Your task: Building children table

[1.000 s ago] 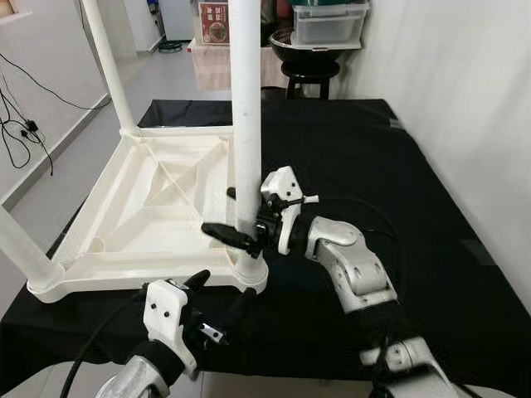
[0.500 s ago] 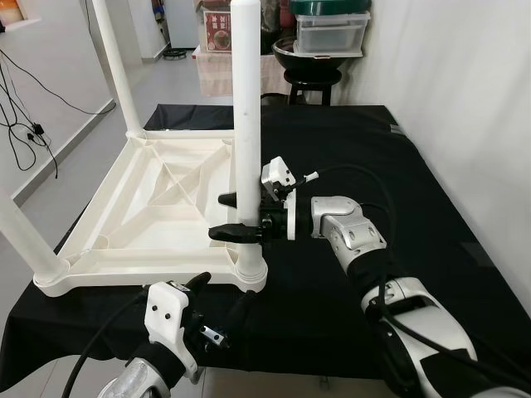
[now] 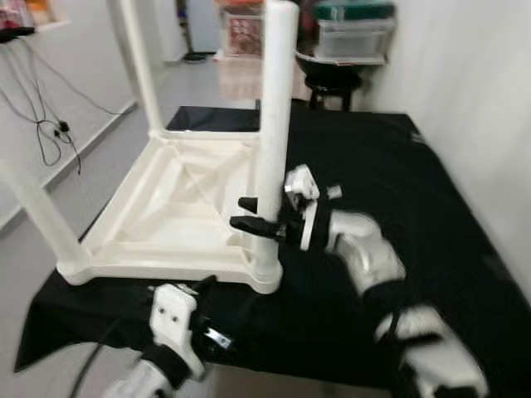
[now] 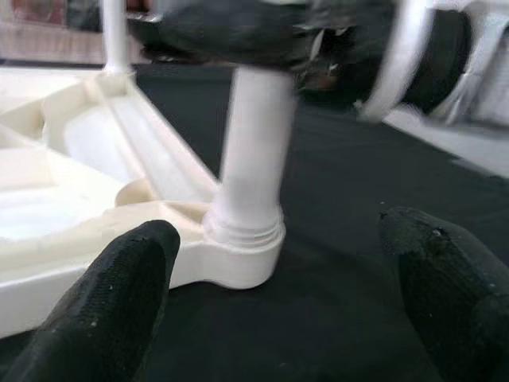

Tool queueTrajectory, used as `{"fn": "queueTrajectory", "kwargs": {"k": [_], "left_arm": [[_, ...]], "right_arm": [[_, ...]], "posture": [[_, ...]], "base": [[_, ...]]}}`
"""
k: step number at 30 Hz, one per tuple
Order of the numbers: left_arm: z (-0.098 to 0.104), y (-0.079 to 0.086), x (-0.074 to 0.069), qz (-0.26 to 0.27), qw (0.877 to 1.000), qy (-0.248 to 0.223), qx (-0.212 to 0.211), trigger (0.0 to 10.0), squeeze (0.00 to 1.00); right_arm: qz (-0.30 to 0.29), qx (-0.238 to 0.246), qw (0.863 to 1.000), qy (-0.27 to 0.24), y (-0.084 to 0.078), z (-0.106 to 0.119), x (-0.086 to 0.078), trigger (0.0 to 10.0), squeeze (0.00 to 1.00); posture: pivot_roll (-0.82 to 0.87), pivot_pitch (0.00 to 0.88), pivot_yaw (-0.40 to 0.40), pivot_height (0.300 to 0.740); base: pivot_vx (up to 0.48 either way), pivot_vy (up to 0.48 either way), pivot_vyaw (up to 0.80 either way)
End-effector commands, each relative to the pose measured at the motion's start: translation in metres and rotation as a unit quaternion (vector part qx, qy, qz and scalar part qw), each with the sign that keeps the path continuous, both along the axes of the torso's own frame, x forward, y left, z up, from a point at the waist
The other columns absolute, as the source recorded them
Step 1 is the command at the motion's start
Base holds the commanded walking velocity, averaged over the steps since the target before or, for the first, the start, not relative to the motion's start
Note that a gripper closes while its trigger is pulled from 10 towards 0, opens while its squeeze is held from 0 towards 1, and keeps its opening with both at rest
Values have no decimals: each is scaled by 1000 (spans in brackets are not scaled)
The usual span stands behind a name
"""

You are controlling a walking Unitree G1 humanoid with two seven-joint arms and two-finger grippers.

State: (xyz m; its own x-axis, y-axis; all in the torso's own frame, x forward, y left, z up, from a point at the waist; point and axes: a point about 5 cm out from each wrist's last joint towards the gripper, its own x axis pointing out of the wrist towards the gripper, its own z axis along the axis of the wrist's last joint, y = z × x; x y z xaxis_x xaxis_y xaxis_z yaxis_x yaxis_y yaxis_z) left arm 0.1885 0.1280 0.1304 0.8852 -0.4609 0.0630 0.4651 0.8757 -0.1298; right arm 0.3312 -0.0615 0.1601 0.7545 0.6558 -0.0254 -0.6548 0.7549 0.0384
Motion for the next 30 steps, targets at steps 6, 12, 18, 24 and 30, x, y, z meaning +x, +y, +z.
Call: {"fn": "queueTrajectory", "kwargs": {"k": [6, 12, 18, 24, 30], "left_arm": [[-1, 4, 0, -6, 1000, 4, 2, 10000, 0], [-1, 5, 2, 6, 1000, 0, 3, 10000, 0], [-1, 6, 4, 6, 1000, 0, 3, 10000, 0], [-2, 5, 5, 5, 1000, 0, 2, 10000, 0], [-3, 4, 5, 7, 1000, 0, 4, 10000, 0]], "right_arm": [[6, -96, 995, 11, 1, -17, -19, 0, 0], [-3, -82, 996, 37, 6, -19, -14, 10000, 847], [52, -36, 998, 27, 7, 4, -5, 10000, 1000], [193, -33, 980, -22, -9, 27, 16, 10000, 337], [249, -20, 968, -18, -10, 32, 25, 10000, 0]], "posture": [[18, 21, -21, 740], [29, 12, -18, 740], [32, 6, -14, 740], [38, 1, -19, 740], [53, 0, -25, 740]], "base": [[0, 0, 0], [0, 0, 0], [0, 0, 0], [0, 0, 0], [0, 0, 0]]}}
